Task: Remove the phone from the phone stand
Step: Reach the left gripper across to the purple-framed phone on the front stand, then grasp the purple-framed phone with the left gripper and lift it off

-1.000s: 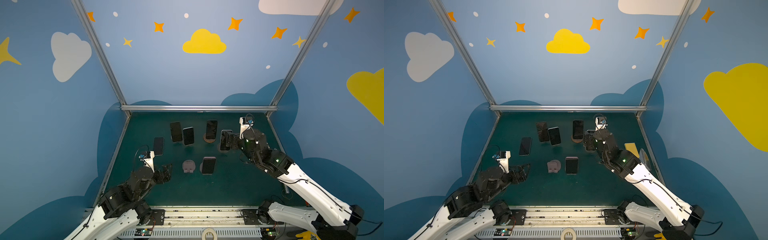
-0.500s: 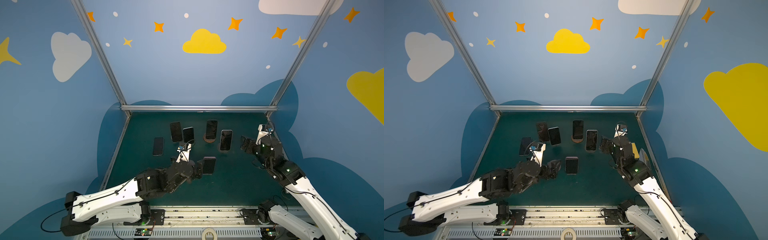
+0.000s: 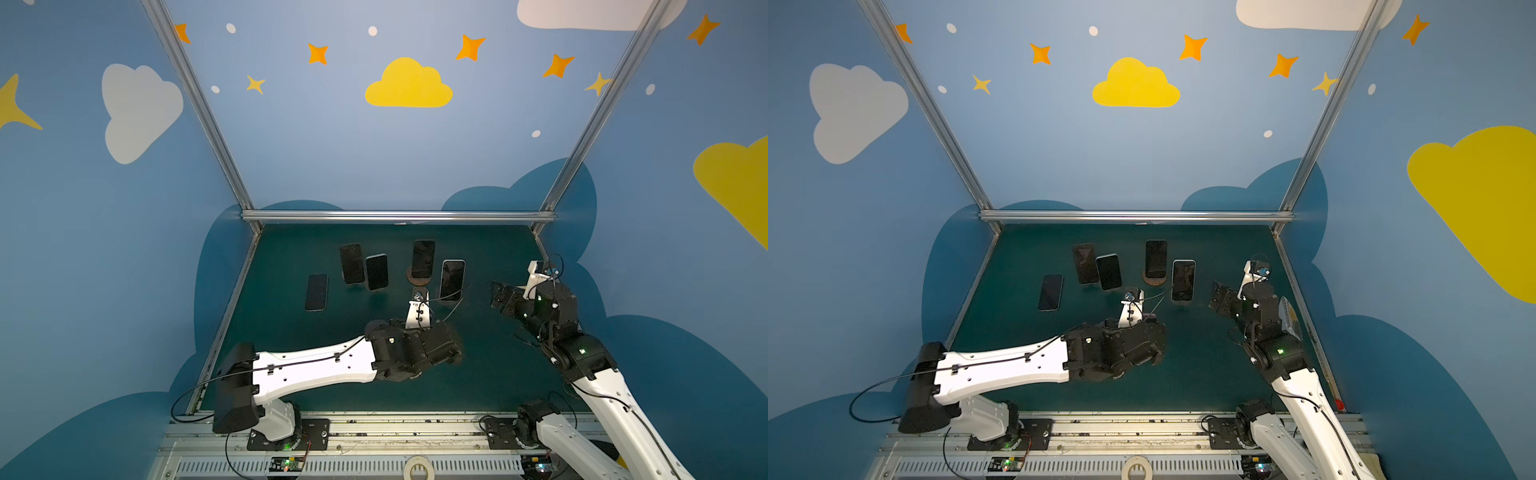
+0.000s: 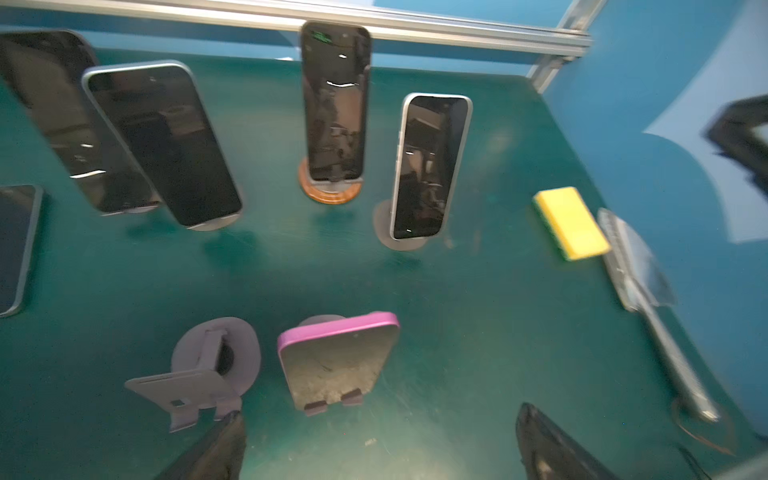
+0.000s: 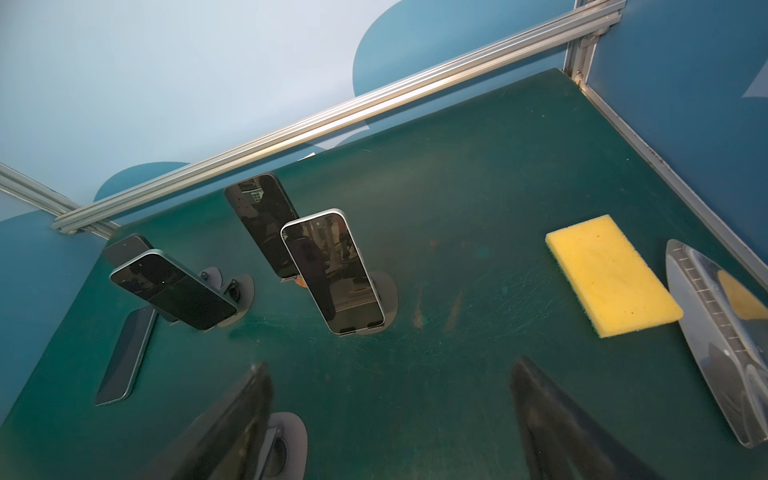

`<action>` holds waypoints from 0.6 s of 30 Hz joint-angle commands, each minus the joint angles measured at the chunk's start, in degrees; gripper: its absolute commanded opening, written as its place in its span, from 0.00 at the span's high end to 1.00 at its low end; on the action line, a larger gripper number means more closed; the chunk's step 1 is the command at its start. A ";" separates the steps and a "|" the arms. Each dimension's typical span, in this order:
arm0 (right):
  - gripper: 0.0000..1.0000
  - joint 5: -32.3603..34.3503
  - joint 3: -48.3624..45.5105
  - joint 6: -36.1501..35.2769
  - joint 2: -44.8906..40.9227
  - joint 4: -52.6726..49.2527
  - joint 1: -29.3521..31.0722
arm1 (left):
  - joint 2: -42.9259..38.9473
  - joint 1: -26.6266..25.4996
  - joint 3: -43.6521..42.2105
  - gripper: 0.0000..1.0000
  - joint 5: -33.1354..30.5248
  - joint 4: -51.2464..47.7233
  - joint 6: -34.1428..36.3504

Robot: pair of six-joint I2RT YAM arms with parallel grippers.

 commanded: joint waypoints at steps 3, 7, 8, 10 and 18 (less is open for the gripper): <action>0.11 -3.17 -1.15 0.54 -0.80 1.91 -1.01 | 3.45 0.17 0.26 0.00 -7.51 -0.65 -1.48; 0.11 -3.77 -2.14 0.76 -0.73 2.50 -1.75 | 8.03 0.50 3.96 0.00 -8.07 -6.32 -5.42; 0.10 -4.02 -2.14 0.88 -0.64 2.53 -1.88 | 8.80 0.63 4.53 0.00 -8.26 -7.37 -5.86; 0.11 -4.15 -2.42 1.16 -0.64 2.76 -2.13 | 9.81 0.95 4.50 0.00 -7.95 -7.45 -6.01; 0.11 -5.32 -2.70 1.35 -0.73 3.03 -2.59 | 8.98 3.54 -2.31 0.00 -3.87 2.38 -2.13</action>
